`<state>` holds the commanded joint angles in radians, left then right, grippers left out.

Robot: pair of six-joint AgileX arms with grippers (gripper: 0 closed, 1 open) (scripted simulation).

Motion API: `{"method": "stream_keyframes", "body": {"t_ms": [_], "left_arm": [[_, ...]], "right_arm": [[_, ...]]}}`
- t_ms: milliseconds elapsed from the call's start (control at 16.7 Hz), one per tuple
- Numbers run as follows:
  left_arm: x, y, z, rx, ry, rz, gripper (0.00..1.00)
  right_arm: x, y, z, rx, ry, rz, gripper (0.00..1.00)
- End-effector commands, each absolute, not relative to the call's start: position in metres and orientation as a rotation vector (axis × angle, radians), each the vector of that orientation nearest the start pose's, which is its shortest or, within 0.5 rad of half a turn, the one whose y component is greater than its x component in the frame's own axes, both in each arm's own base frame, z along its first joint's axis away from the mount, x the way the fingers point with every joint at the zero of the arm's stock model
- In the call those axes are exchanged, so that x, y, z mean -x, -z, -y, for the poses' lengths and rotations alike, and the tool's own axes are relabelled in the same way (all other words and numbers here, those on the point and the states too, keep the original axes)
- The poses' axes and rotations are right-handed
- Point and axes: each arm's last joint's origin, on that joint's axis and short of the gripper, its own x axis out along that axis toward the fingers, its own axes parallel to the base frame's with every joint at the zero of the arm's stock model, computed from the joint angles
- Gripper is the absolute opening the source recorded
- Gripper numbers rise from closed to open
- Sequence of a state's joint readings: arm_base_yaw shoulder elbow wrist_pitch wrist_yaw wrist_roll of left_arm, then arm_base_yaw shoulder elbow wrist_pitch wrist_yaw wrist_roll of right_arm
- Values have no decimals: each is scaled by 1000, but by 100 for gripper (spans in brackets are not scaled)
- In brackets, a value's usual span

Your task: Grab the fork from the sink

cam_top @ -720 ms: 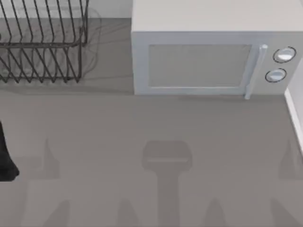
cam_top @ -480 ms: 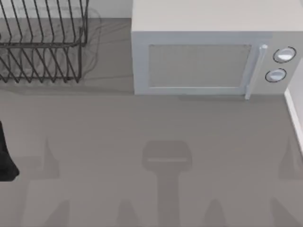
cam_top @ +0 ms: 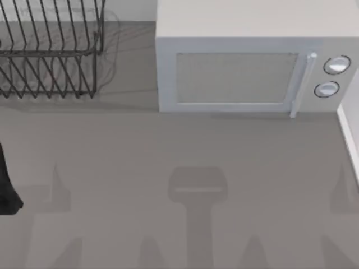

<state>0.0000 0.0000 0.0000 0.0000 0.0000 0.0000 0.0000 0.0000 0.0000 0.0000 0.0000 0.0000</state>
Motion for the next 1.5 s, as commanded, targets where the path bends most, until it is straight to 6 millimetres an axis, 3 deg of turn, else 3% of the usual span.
{"method": "stream_keyframes", "body": {"t_ms": [840, 1020, 1200, 1500], "left_arm": [[-106, -160, 1, 0, 0, 0, 100], [-106, -160, 1, 0, 0, 0, 100], [-106, -160, 1, 0, 0, 0, 100], [-106, -160, 1, 0, 0, 0, 100]], "right_arm": [[-106, -165, 1, 3, 3, -17, 100], [-109, -186, 3, 14, 15, -88, 100], [-119, -220, 5, 31, 33, -205, 100], [-171, -285, 14, 61, 63, -473, 100]]}}
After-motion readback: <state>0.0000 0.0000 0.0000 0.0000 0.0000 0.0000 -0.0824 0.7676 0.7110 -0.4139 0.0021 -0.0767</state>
